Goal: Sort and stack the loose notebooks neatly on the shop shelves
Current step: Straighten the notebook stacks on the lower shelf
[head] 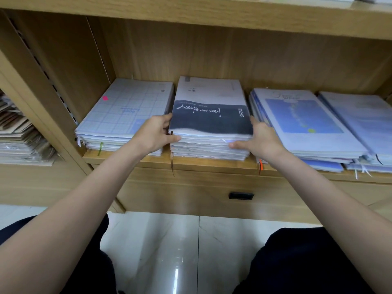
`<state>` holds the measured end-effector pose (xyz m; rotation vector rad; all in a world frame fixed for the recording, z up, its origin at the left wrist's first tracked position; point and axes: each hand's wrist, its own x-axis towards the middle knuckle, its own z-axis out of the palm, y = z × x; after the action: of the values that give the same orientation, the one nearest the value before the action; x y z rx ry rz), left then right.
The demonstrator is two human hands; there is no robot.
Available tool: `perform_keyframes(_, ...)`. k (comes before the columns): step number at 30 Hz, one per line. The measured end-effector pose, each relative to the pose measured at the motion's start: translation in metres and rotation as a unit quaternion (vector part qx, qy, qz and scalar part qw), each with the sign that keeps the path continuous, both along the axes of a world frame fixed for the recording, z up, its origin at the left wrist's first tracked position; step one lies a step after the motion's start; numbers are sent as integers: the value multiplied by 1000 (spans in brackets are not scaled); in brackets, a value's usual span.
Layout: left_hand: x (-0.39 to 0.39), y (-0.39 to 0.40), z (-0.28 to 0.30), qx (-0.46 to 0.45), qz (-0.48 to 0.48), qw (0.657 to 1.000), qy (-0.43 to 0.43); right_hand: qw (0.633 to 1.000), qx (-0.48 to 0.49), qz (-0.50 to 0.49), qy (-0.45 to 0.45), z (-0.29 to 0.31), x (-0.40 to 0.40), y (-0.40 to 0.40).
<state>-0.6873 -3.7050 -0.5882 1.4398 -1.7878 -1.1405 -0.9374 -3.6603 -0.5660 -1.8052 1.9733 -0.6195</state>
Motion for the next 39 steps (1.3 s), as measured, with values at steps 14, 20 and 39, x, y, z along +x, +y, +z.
perform_keyframes(14, 1, 11, -16, -11, -2, 997, -77, 999, -36, 1, 19, -1, -3, 12)
perform_keyframes(20, -11, 12, -14, -22, 7, 995, -93, 999, -35, -2, 4, -2, -5, 10)
perform_keyframes(39, -2, 9, -14, 8, 5, 997, -83, 999, 2, 48, 3, -9, -15, 11)
